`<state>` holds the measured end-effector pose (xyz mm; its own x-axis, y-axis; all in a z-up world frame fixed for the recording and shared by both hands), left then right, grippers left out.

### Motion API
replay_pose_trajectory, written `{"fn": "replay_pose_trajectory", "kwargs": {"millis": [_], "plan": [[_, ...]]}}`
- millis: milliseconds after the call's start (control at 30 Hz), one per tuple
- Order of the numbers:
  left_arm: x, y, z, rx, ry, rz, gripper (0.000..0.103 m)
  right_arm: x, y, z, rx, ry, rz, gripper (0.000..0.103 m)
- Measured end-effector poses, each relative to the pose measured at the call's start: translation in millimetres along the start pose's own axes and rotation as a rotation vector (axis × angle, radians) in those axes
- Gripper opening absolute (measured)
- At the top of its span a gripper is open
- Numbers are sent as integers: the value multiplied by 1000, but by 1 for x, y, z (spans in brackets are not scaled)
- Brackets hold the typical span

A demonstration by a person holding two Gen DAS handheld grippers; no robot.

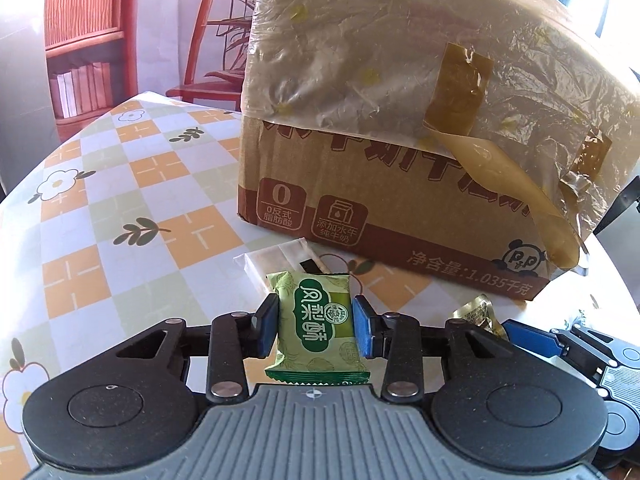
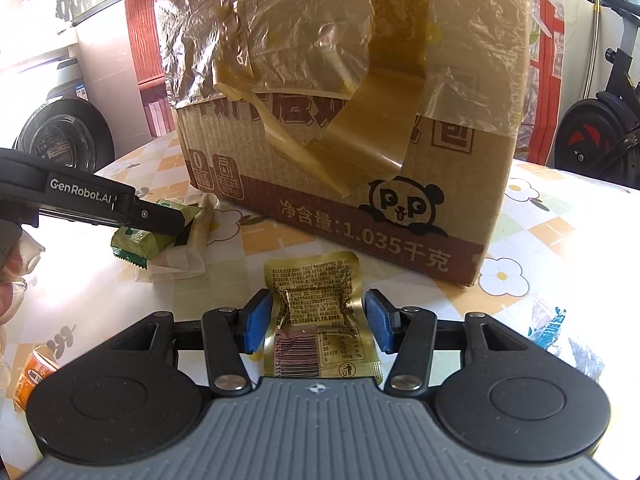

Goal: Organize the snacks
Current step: 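Lift both packets and carry them over the box to drop them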

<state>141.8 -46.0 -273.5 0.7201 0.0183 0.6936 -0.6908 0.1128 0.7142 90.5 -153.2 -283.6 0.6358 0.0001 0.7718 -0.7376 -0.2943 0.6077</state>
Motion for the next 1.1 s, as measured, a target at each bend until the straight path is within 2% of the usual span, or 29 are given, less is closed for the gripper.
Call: {"fn": "replay_pose_trajectory", "kwargs": {"millis": [400, 700, 833, 1100], "plan": [[-13, 20, -20, 39, -2, 23, 41, -1, 4, -4, 12, 27, 16, 51], [-11, 29, -19, 13, 7, 48, 41, -1, 10, -6, 16, 58, 47, 50], [-6, 39, -23, 4, 10, 72, 41, 5, 21, -12, -3, 109, 71, 49], [14, 63, -42, 41, 37, 140, 41, 20, 44, -31, 115, 106, 108, 49]]}}
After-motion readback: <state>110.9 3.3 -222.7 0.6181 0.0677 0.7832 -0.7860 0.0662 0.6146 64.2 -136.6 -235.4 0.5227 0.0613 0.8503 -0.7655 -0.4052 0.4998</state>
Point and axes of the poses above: each gripper's, at about its wrist camera, not at the fingertips, and y roughly against the way its jaws point, z to its right, x to its top, the point moved 5 cm from there along -y, roughly the way its jaws point, and after that the axes turned 5 degrees about x, right-handed, at the moved point
